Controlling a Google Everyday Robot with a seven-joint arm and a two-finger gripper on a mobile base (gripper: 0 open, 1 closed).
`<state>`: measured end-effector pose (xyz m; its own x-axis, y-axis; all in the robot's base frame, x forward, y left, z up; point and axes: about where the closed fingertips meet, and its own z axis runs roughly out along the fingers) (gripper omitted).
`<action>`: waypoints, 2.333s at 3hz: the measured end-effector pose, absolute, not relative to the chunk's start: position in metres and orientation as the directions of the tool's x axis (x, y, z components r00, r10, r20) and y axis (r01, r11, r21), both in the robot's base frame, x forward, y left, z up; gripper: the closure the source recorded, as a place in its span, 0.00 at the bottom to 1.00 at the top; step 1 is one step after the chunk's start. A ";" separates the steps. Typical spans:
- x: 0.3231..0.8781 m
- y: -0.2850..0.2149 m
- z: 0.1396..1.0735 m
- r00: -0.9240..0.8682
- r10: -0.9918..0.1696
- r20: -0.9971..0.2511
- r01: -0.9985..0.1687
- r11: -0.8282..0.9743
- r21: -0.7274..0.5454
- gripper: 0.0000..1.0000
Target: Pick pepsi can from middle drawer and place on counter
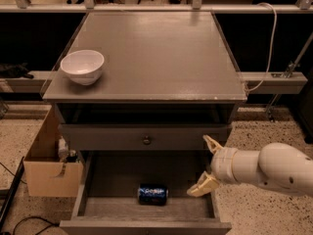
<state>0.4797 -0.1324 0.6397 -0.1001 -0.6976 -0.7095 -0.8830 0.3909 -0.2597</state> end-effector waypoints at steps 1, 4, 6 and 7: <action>0.469 -0.097 0.570 -0.144 -0.677 -0.722 -0.904 0.386 -0.182 0.00; 0.478 -0.062 0.496 -0.140 -0.690 -0.710 -0.922 0.352 -0.161 0.00; 0.498 -0.046 0.453 -0.103 -0.717 -0.690 -0.943 0.291 -0.162 0.00; 0.504 -0.043 0.432 -0.115 -0.721 -0.683 -0.949 0.284 -0.140 0.00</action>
Offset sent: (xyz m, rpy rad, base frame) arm -0.0161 0.0633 -0.1415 0.0227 0.1221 0.0343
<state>0.5035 -0.0427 0.4318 -0.1150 -0.7211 -0.6832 -0.9487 0.2836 -0.1397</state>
